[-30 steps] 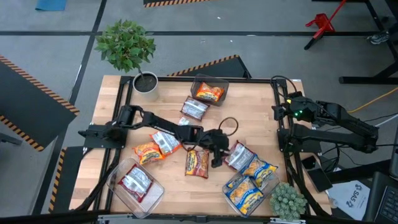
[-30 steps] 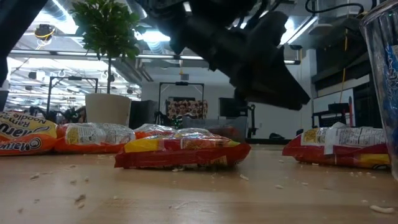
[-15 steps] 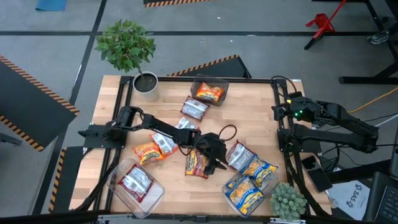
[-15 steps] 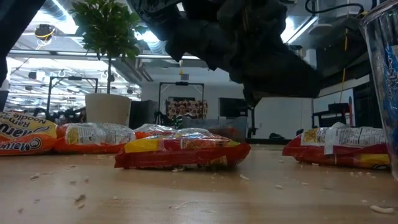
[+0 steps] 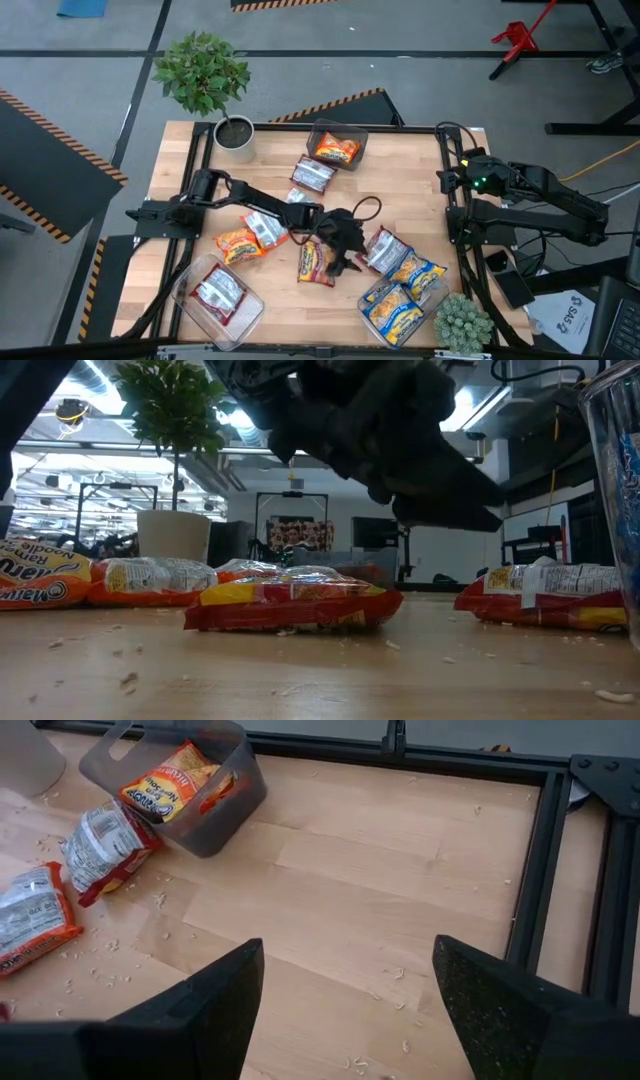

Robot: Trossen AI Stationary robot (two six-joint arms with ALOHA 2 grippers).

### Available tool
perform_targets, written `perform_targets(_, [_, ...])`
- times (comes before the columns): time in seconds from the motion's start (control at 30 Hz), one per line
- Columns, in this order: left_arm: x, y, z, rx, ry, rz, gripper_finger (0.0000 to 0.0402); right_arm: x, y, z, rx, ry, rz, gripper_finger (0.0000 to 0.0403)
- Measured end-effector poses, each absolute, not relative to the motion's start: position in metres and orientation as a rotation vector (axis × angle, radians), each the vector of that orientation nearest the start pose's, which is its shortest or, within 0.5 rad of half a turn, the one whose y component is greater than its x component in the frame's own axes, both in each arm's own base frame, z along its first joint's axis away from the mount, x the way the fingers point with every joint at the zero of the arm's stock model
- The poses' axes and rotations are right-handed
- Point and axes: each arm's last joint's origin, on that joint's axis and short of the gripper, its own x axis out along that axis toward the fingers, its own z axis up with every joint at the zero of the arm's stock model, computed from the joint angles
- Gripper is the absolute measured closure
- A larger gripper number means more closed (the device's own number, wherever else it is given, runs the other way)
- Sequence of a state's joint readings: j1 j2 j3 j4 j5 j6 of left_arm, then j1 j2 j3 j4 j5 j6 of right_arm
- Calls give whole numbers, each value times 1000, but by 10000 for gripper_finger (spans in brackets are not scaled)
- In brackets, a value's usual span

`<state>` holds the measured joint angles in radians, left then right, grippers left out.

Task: Sort Maruchan noodles
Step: Put the red noodle pack into the left transparent bin

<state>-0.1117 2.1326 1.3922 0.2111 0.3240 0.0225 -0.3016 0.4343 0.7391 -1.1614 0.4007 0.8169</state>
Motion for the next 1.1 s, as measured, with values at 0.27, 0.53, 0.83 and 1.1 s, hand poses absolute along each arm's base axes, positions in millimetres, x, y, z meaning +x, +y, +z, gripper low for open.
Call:
perform_targets(0.27, [462, -64, 137, 134, 563, -292, 131, 52, -28, 274, 711, 539, -981, 123])
perform_targets(0.53, [467, -63, 99, 62, 621, -212, 130, 52, -28, 274, 715, 535, -980, 123])
perform_targets(0.83, [466, -76, 97, 85, 618, -120, 170, 52, -28, 274, 715, 535, -980, 123])
perform_targets(1.1, [466, -75, 97, 28, 622, -76, 270, 52, -28, 274, 714, 536, -981, 123])
